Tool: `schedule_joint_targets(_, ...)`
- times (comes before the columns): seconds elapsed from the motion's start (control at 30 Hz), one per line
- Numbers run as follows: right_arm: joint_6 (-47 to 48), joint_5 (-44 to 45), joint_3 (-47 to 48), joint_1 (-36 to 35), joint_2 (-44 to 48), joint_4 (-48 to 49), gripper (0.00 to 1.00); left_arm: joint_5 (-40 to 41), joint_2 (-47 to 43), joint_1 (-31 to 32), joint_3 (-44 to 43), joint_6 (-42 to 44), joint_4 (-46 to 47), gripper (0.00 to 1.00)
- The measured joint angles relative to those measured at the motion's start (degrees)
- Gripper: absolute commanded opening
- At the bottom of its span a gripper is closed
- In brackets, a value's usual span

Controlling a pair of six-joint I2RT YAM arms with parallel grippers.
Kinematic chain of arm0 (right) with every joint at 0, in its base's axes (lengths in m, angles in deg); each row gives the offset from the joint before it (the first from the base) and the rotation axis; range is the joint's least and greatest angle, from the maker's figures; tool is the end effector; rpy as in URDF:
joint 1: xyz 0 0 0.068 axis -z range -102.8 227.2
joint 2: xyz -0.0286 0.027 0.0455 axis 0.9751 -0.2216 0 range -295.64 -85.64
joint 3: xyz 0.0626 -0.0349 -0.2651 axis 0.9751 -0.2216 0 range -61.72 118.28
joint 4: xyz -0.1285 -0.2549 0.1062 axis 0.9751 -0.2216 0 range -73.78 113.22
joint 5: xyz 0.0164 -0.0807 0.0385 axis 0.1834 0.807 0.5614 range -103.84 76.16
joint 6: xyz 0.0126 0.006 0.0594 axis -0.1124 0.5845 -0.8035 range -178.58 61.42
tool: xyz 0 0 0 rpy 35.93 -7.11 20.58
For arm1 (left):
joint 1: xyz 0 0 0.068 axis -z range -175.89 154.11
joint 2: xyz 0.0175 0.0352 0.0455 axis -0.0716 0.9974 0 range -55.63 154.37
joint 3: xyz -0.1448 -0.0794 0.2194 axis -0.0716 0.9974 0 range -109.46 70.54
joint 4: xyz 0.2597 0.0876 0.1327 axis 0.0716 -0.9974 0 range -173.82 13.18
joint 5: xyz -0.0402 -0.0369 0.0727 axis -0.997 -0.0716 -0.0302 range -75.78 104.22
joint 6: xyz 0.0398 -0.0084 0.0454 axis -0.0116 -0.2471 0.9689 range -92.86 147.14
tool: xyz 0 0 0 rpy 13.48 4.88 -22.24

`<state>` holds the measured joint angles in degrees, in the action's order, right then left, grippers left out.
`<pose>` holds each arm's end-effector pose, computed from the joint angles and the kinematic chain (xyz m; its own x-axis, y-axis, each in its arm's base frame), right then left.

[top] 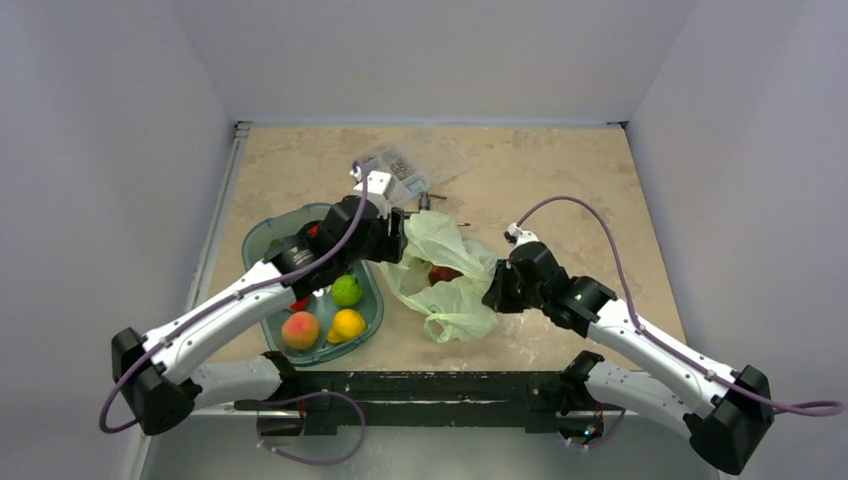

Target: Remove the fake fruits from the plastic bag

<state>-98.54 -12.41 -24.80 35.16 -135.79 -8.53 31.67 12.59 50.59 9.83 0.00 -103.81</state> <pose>0.1722 0.1537 0.2249 -0.8239 0.1217 -0.5536 -0.1659 0.8821 0.4409 0.2260 -0.2184 0.3154 -0.5850 -0.0159 -0.8109 0.2863 0.9314 -0.2248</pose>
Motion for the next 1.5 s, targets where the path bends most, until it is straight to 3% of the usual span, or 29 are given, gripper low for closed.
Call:
schedule_joint_targets(0.1,1.6,-0.1,1.7,0.0,-2.0,0.0,0.07,-4.2,-6.4,0.0,0.6,0.4,-3.9,0.91)
schedule_joint_targets(0.17,2.8,-0.1,3.3,0.0,-2.8,0.2,0.12,-6.5,-11.1,0.0,1.0,0.7,-6.2,0.99)
schedule_joint_targets(0.27,4.4,-0.2,5.1,0.0,-3.5,0.7,0.28,-10.6,-18.6,0.0,2.5,0.8,-8.5,1.0)
schedule_joint_targets(0.4,6.1,-0.9,5.6,0.0,-3.5,1.5,0.73,-15.9,-26.8,0.0,6.6,-0.7,-9.1,1.0)
schedule_joint_targets(0.53,7.0,-1.0,5.6,0.0,-3.5,1.8,0.93,-15.6,-27.7,0.0,11.6,-4.8,-8.6,1.0)
schedule_joint_targets(0.6,6.7,-1.0,5.6,0.0,-3.5,2.1,0.99,-14.4,-25.5,0.0,13.6,-6.4,-8.0,1.0)
schedule_joint_targets(0.87,3.0,-2.4,3.0,-0.3,-3.4,7.6,0.99,-10.8,-10.4,0.0,10.1,-2.1,-2.0,1.0)
schedule_joint_targets(1.0,0.8,-0.9,2.1,-0.7,-4.4,9.6,0.95,-8.5,-0.9,0.0,3.0,7.1,-0.4,1.0)
schedule_joint_targets(1.17,-0.2,0.9,2.0,-1.0,-7.8,11.7,0.61,-8.2,9.3,-0.8,-2.8,16.6,1.6,1.0)
schedule_joint_targets(1.2,-0.2,1.2,2.0,-1.2,-8.5,11.9,0.47,-8.4,11.5,-1.0,-3.7,17.7,1.6,0.9)
schedule_joint_targets(1.27,-0.6,2.6,2.1,-2.3,-10.0,11.8,0.15,-8.5,15.9,-1.5,-5.9,19.1,1.1,0.57)
schedule_joint_targets(1.3,-0.9,3.5,2.1,-3.1,-10.5,11.5,0.0,-8.4,17.9,-1.7,-6.8,19.4,1.1,0.33)
schedule_joint_targets(1.33,-1.4,4.5,2.1,-4.0,-10.8,10.8,0.0,-8.3,19.5,-2.0,-7.5,19.6,1.2,0.05)
schedule_joint_targets(1.37,-1.9,5.6,2.1,-4.7,-10.9,9.8,0.0,-8.1,20.4,-2.2,-7.8,19.8,1.3,0.0)
schedule_joint_targets(1.5,-6.4,13.3,3.4,-7.6,-10.5,1.4,0.0,-1.9,21.8,-3.2,-7.8,18.3,2.7,0.0)
